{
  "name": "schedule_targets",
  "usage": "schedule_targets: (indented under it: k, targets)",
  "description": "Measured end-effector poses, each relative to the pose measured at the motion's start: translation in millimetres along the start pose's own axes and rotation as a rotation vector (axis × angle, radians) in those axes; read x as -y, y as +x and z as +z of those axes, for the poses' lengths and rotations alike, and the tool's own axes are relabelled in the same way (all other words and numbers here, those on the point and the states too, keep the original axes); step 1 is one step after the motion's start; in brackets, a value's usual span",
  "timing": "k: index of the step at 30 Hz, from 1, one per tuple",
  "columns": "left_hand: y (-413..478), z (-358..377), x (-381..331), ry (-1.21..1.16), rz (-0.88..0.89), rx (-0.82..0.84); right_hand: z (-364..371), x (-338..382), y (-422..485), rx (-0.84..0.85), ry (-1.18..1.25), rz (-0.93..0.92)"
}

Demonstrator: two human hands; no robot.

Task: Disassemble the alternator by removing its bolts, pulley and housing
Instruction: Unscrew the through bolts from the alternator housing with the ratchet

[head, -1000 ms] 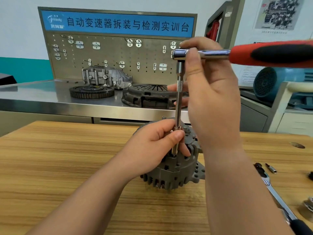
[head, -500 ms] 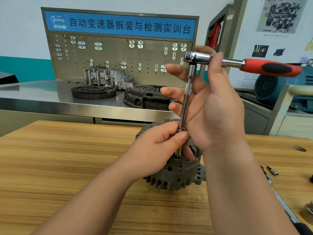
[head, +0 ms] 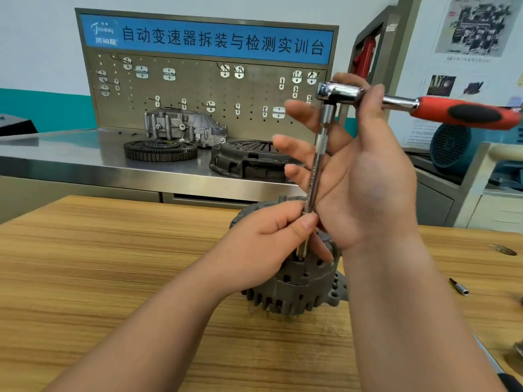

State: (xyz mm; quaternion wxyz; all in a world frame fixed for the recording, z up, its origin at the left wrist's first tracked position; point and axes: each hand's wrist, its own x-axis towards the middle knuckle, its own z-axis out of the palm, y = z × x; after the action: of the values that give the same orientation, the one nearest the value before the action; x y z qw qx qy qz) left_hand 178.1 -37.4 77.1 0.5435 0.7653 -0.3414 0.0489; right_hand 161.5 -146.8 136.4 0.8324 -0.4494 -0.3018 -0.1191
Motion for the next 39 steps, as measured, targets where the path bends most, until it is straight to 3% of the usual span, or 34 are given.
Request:
schedule_targets:
  k: [5, 10, 12, 15, 19, 26, 30, 33, 35, 37, 39]
  targets:
    - [0.4, 0.3, 2.9, 0.065, 0.003, -0.008, -3.1, -1.3, -0.4, -0.013, -0.081, -0.030]
    - [2.3, 0.4, 2.7, 0.101, -0.015, -0.022, -0.3, -6.6, -1.1, -0.129, -0.735, -0.477]
    - [1.8, 0.4, 3.6, 0.092, -0.027, -0.033, 0.8, -9.9, -2.0, -0.149, -0.848, -0.579]
    - [1.4, 1.0, 3.8, 0.051, -0.051, -0.026, 5.5, -11.1, -5.1, -0.163, -0.646, -0.431]
    - [-1.4, -1.0, -0.2, 0.003, -0.043, 0.011, 6.4, -8.6, -3.7, -0.056, -0.271, -0.143]
    - [-0.2, -0.8, 0.6, -0.005, -0.043, 0.040, -5.3, 0.0, 0.1, 0.057, 0.023, 0.064]
    - [2.0, 0.4, 4.5, 0.059, -0.050, 0.018, -5.1, 0.6, -1.2, -0.062, -0.190, -0.087]
    - [3.4, 0.7, 3.9, 0.088, -0.066, 0.014, -3.6, -2.6, -1.0, -0.196, -0.716, -0.532]
    - [3.5, 0.7, 4.3, 0.111, -0.058, 0.013, -4.2, -5.6, -0.4, -0.222, -0.944, -0.731]
    - [3.0, 0.7, 5.4, 0.104, -0.055, 0.011, -2.1, -7.3, -1.8, -0.258, -0.856, -0.690]
    - [2.1, 1.6, 3.7, 0.070, -0.049, 0.007, 1.8, -6.8, -4.5, -0.255, -0.589, -0.490]
